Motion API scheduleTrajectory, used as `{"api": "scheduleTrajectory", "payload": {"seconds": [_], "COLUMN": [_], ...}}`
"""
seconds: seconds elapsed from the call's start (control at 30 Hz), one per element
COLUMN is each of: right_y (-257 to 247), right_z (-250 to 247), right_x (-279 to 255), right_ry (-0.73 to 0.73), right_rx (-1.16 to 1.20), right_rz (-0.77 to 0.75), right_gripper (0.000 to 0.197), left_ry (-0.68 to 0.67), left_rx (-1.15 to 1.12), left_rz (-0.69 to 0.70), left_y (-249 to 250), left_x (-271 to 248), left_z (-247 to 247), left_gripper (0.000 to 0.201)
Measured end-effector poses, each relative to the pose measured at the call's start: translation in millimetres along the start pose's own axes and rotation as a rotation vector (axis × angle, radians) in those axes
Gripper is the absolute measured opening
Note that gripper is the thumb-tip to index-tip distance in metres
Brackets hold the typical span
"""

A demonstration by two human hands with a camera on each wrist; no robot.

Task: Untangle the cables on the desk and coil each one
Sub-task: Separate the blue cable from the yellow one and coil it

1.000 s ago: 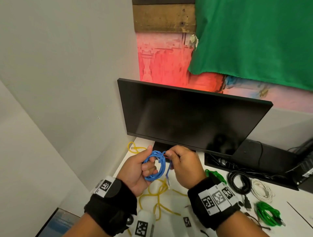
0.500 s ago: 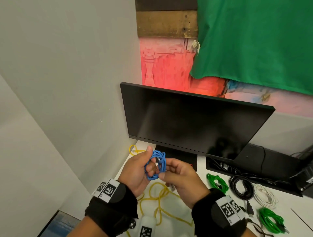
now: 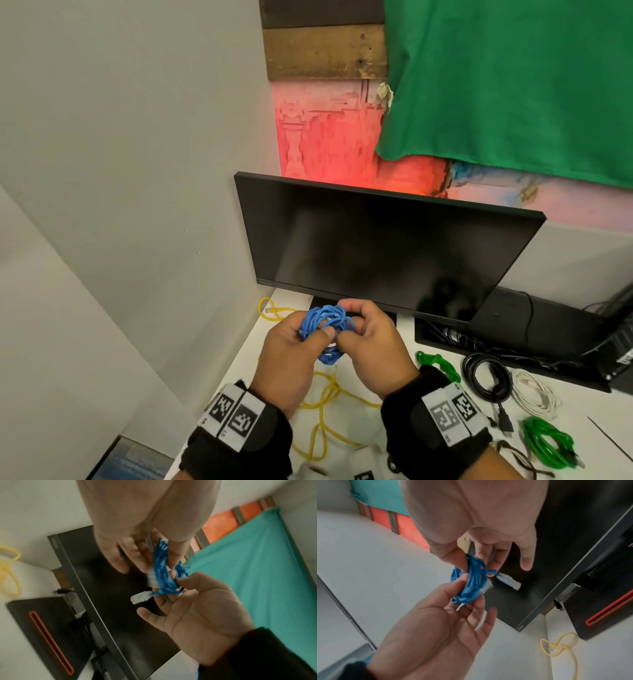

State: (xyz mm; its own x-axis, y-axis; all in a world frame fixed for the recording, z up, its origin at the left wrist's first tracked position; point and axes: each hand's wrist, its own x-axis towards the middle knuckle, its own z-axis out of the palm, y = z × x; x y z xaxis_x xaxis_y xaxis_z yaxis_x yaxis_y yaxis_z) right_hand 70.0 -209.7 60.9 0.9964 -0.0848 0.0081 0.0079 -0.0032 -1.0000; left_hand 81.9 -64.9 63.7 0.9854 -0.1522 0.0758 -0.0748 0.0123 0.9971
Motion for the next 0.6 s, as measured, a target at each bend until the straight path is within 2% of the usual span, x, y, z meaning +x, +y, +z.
{"api": "scheduleTrajectory", "payload": {"seconds": [0.1, 0.3, 0.4, 0.5, 0.57, 0.6], "right_y": [-8, -16, -12, -7, -2, 0], "right_z": [-6, -11, -14, -10, -6, -2], "right_x": [-1, -3, -4, -5, -6, -7], "right_ry": [-0.056, -0.316, -0.409, -0.338, -0.222, -0.147], "right_rx": [0.063, 0.301, 0.357, 0.14, -0.052, -0.174], "right_rz": [0.016, 0.131, 0.178, 0.081, -0.006, -0.046], "right_gripper": [0.048, 0.066, 0.067, 0.054, 0.043, 0.039], "left_ry": [-0.037, -0.183, -0.193, -0.095, -0.034, -0.018], "left_rx": [0.097, 0.086, 0.123, 0.242, 0.323, 0.364], "left_rz": [0.0, -0.118, -0.089, -0.059, -0.031, -0.021], "left_y": [2, 8, 8, 5, 2, 0], "left_x": [3, 6, 3, 2, 3, 3], "left_z": [-9, -14, -16, -17, -19, -19], "left_gripper": [0.019, 0.022, 0.005, 0.018, 0.027, 0.025]}}
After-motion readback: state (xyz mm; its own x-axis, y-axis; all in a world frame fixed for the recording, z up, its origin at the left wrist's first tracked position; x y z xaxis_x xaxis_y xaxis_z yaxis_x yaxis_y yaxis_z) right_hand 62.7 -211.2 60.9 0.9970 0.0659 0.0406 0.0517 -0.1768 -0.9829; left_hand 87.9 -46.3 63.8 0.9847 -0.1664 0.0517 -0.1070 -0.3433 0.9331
